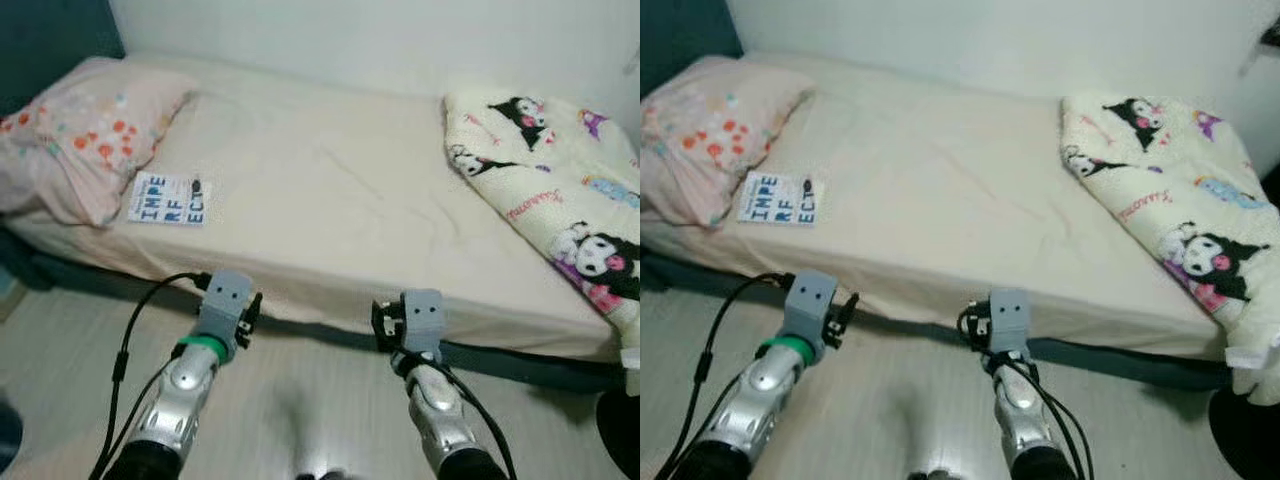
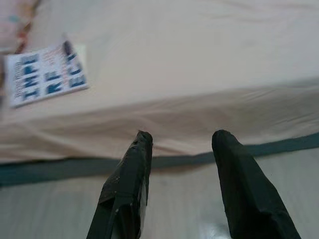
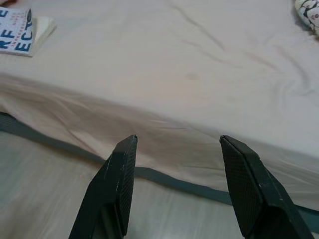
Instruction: Clean up the room
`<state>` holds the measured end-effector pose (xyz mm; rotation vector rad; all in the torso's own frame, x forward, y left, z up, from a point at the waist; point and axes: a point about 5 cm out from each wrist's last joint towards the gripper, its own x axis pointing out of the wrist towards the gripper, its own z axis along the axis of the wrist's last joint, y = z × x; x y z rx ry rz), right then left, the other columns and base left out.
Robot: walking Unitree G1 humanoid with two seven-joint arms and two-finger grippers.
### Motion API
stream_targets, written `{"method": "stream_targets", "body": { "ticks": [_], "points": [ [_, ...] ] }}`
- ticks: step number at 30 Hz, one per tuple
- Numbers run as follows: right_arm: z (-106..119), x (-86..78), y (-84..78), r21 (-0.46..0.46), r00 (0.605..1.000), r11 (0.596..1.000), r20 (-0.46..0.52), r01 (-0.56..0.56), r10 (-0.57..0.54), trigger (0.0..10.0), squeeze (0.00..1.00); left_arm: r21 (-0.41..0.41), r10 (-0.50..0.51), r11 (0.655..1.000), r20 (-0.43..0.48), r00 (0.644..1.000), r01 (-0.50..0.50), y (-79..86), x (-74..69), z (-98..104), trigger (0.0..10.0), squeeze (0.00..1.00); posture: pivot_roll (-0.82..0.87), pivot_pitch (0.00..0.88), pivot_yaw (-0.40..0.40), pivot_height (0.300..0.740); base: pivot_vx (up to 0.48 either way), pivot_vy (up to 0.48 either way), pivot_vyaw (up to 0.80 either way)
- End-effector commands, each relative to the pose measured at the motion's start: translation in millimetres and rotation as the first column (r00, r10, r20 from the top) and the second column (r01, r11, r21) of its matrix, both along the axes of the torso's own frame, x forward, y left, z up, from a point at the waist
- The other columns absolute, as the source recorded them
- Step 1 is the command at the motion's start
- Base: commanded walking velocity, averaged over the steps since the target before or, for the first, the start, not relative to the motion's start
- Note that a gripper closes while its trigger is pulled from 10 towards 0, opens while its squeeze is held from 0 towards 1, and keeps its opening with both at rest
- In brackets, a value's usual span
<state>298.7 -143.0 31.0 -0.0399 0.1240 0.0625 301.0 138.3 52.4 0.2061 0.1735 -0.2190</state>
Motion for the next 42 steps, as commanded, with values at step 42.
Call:
{"method": "stream_targets", "body": {
  "ticks": [42],
  "points": [
    [-6.2,-3.9,-11.8,-0.019,0.999,0.999,-0.026,0.032,-0.032,10.0,0.0,-0.001,-0.043,0.999,-0.001,0.999,0.043,-9.5,1.8,-0.5,10.0,0.0,0.02,0.029,0.031,0.74,0.0,-0.443,0.0]
  ]
}}
